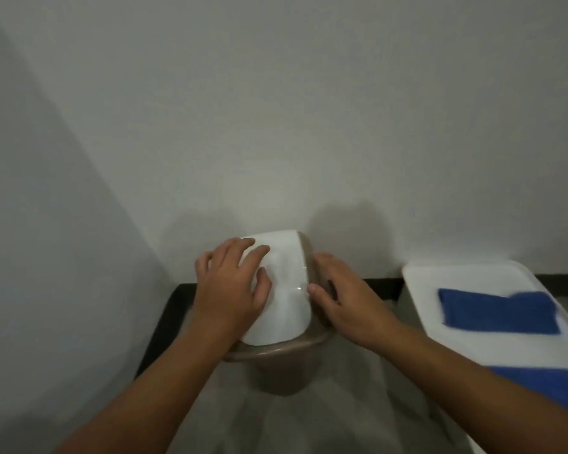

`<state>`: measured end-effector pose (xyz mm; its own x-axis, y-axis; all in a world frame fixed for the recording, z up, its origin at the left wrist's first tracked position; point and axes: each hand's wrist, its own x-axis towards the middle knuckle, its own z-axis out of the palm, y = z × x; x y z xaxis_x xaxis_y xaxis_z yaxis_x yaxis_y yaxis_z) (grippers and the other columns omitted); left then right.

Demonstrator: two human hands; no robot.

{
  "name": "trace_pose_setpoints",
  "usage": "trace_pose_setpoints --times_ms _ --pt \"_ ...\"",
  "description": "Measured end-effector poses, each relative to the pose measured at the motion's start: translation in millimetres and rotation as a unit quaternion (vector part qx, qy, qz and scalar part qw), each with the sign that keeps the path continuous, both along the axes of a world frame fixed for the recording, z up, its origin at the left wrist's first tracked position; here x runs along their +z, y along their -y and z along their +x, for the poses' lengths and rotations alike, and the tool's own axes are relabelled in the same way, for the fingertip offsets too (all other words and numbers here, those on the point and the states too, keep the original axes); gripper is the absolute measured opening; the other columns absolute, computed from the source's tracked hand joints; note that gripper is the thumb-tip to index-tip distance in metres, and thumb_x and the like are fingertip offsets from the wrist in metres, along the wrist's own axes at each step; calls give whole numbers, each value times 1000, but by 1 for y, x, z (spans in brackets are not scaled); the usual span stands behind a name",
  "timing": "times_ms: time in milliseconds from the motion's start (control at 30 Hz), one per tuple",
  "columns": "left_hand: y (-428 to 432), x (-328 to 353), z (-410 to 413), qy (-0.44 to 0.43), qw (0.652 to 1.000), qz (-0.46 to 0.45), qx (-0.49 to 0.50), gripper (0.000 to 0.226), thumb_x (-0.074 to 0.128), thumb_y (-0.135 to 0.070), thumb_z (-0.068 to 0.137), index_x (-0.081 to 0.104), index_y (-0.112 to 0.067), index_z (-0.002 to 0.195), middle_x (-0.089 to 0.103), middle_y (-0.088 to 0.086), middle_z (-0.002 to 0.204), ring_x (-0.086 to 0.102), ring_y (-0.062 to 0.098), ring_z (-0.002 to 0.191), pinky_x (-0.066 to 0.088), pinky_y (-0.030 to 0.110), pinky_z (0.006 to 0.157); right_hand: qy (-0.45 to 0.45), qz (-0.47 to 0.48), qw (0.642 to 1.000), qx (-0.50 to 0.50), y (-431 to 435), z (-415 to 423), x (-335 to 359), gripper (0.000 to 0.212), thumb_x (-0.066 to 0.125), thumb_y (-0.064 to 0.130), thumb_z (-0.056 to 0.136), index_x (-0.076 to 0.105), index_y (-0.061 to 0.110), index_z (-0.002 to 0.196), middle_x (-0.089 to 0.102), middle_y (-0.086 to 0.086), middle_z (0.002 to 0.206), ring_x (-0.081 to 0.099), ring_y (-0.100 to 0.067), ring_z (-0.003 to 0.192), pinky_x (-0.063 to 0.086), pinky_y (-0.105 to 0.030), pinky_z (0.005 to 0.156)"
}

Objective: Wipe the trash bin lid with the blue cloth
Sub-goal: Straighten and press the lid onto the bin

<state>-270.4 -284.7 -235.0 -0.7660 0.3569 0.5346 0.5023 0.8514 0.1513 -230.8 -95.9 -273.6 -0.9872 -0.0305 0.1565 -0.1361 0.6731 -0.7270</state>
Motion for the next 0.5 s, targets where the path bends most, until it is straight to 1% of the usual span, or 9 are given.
trace_pose_setpoints --times_ms 33,100,167,233,267,300,367,400,500 --pt "11 1 -4 13 1000 -7 13 34 51 -25 78 65 -14 107 67 12 111 60 31 106 41 46 86 -2 30 1000 4 10 -5 3 59 38 50 91 19 30 142 25 2 152 27 -16 136 28 -42 112" --pt "28 -1 -11 43 998 -9 34 39 51 -28 81 60 -17 117 62 12 122 54 31 116 36 47 92 -6 78 997 -3 25 -12 7 64 34 55 89 10 32 144 13 2 156 19 -18 139 23 -42 114" --pt "41 -8 -15 77 996 -3 55 44 46 -32 87 48 -22 129 50 10 136 41 27 127 30 47 98 0 81 996 -25 37 -17 8 69 36 57 87 5 32 144 8 1 156 17 -21 140 24 -45 114" --pt "50 -19 -16 157 983 45 78 50 40 -39 91 31 -29 139 35 7 147 29 27 134 28 48 104 28 31 997 -64 44 -20 8 75 45 56 84 4 32 143 14 -3 154 26 -27 136 31 -50 109" --pt "52 -24 -15 219 968 91 85 53 39 -42 91 23 -33 141 28 7 150 28 28 135 30 49 106 42 1 996 -79 46 -19 9 78 50 55 83 5 34 142 20 -5 151 32 -29 132 35 -52 106" --pt "54 -28 -15 290 943 137 86 57 37 -45 91 16 -36 143 25 8 152 30 30 135 33 49 106 51 -24 995 -86 47 -18 9 80 55 53 81 5 35 142 26 -6 148 37 -30 127 39 -53 103" --pt "56 -35 -16 395 895 194 68 61 34 -49 92 2 -39 144 32 12 148 39 31 129 36 46 104 53 -45 994 -82 50 -16 10 84 62 47 79 4 40 140 37 -8 142 43 -29 122 43 -52 99" --pt "58 -36 -16 417 884 205 56 62 32 -49 92 -2 -40 144 38 13 145 43 31 125 37 44 102 53 -44 995 -77 53 -15 10 86 64 42 80 3 41 140 40 -7 140 44 -29 121 43 -52 99" --pt "73 -37 -23 419 880 221 43 61 29 -47 94 -7 -40 143 42 15 142 45 31 123 37 42 101 52 -41 996 -67 67 -15 10 89 65 31 81 0 42 141 41 -8 142 43 -30 124 41 -50 101"
